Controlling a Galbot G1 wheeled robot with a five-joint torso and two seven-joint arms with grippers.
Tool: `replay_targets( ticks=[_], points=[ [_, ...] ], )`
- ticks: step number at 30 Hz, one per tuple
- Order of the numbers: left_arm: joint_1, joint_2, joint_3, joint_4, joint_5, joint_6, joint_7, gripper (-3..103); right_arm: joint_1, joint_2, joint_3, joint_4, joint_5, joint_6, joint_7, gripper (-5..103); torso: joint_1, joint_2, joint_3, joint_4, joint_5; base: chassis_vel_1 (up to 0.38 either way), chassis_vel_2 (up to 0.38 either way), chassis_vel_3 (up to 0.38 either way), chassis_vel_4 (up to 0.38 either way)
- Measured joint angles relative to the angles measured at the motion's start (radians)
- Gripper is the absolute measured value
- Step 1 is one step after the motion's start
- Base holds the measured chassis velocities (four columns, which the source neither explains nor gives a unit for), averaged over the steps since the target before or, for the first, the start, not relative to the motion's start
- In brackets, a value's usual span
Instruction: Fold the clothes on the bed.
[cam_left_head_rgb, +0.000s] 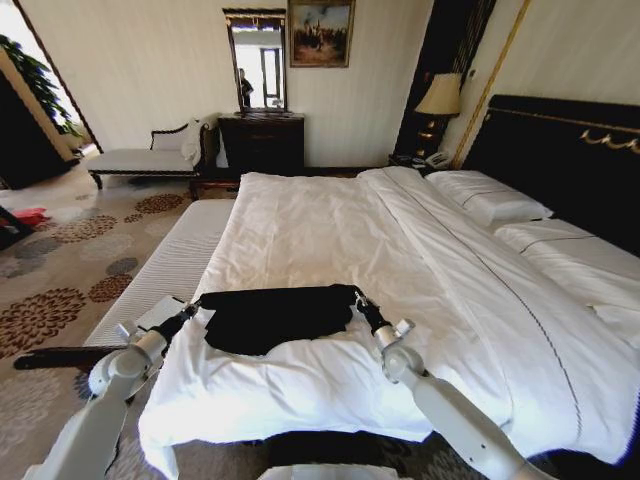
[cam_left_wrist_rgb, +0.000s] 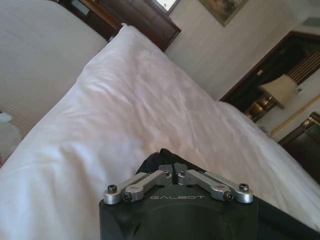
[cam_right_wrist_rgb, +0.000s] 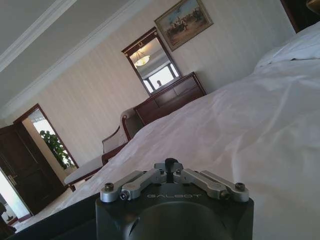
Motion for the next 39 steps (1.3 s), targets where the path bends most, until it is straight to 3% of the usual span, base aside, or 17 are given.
replay_targets(
  ticks=[6,13,15,22,28,31,32,34,36,37,39],
  points=[
    [0.095,0.0,-0.045,-0.037,0.088,0.031,0.002,0,-0.057,0.001,0.002,0.034,-0.039,0.0,0.018,1,0.0,0.0,0.0,-0.0002,0.0001,0.0,0.0,0.0,0.0],
    [0.119,-0.005,-0.059,-0.073,0.115,0.067,0.013,0,-0.087,0.007,-0.01,0.05,-0.06,-0.002,0.044,1,0.0,0.0,0.0,-0.0004,0.0003,0.0,0.0,0.0,0.0],
    [0.129,-0.002,-0.058,-0.074,0.166,0.08,0.031,0,-0.098,0.009,-0.01,0.046,-0.07,-0.001,0.044,1,0.0,0.0,0.0,-0.0004,0.0001,0.0,0.0,0.0,0.0],
    [0.138,-0.008,-0.056,-0.085,0.214,0.079,0.056,0,-0.127,0.012,-0.003,0.037,-0.093,0.024,0.031,-2,0.0,0.0,0.0,-0.0002,0.0001,0.0,0.0,0.0,0.0],
    [0.136,-0.015,-0.093,-0.135,0.22,0.038,0.067,-1,-0.157,0.008,0.019,0.101,-0.102,0.031,0.019,13,0.0,0.0,0.0,-0.0005,0.0,0.0,0.0,0.0,0.0],
    [0.142,-0.043,-0.186,-0.245,0.164,0.007,0.09,15,-0.19,-0.012,0.063,0.21,-0.089,0.011,0.037,29,0.0,0.0,0.0,-0.0002,0.0002,0.0,0.0,0.0,0.0],
    [0.142,-0.043,-0.186,-0.245,0.164,0.007,0.09,15,-0.19,-0.012,0.063,0.21,-0.089,0.011,0.037,29,0.0,0.0,0.0,-0.0002,0.0002,0.0,0.0,0.0,0.0],
    [0.136,-0.059,-0.249,-0.309,0.083,0.006,0.085,20,-0.197,-0.028,0.093,0.271,-0.064,-0.02,0.075,40,0.0,0.0,0.0,-0.0002,0.0002,0.0,0.0,0.0,0.0],
    [0.115,-0.074,-0.314,-0.376,-0.03,0.021,0.054,31,-0.184,-0.042,0.121,0.317,-0.043,-0.051,0.134,45,0.0,0.0,0.0,-0.0003,0.0003,0.0,0.0,0.0,0.0],
    [0.115,-0.074,-0.314,-0.376,-0.03,0.021,0.054,31,-0.184,-0.042,0.121,0.317,-0.043,-0.051,0.134,45,0.0,0.0,0.0,-0.0003,0.0003,0.0,0.0,0.0,0.0],
    [0.086,-0.084,-0.35,-0.419,-0.132,0.039,-0.006,42,-0.153,-0.048,0.137,0.335,-0.026,-0.085,0.19,56,0.0,0.0,0.0,-0.0001,0.0003,0.0,0.0,0.0,0.0]
  ],
)
